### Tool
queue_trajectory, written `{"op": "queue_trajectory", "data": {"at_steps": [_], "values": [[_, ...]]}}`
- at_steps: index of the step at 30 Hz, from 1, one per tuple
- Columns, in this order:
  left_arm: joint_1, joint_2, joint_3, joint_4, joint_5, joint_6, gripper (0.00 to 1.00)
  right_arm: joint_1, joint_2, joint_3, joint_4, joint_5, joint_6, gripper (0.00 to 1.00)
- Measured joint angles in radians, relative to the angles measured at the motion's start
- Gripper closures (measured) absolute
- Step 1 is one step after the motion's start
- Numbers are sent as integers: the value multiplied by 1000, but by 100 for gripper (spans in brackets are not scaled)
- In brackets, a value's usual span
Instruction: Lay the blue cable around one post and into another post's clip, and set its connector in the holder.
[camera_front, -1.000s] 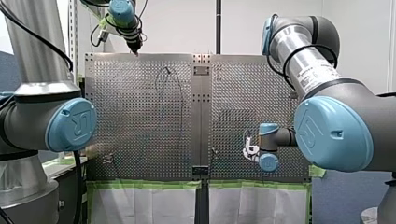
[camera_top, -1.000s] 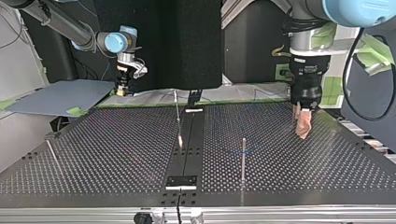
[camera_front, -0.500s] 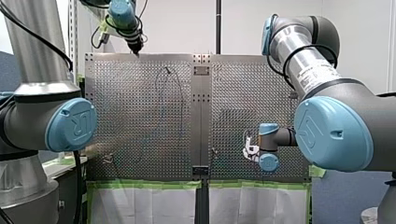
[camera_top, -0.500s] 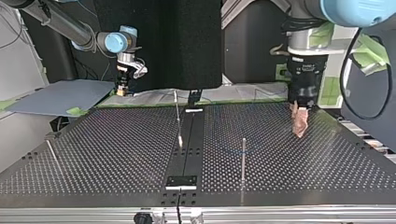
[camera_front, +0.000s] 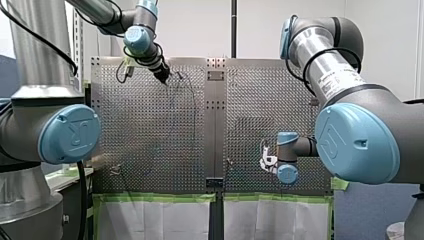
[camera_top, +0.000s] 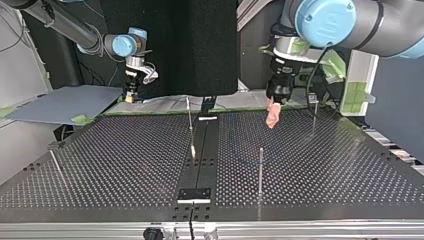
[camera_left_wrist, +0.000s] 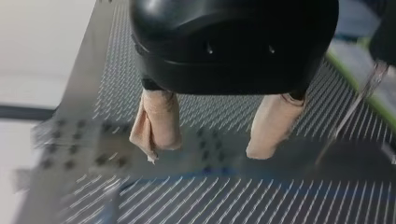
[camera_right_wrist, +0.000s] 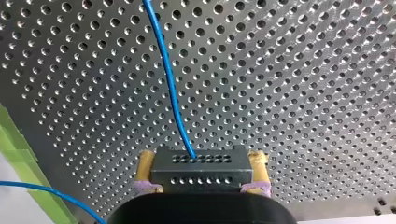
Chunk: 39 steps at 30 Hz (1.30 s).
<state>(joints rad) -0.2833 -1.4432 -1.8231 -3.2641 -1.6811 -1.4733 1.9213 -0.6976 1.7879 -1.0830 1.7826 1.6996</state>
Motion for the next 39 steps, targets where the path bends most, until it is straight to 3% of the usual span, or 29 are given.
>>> {"op": "queue_trajectory", "data": {"at_steps": [5, 27, 34, 39], "values": [[-51, -52, -52, 52, -1, -52, 0, 0, 0, 0, 3, 0, -3, 100], [-277, -278, -278, 278, -213, -278, 0, 13, 0, 0, 10, 6, -27, 100], [-348, -348, -345, 348, -181, -348, 0, 15, 0, 0, 7, 5, -30, 100], [-399, -399, -344, 399, -132, -399, 0, 19, 0, 0, 6, 6, -30, 100]]}}
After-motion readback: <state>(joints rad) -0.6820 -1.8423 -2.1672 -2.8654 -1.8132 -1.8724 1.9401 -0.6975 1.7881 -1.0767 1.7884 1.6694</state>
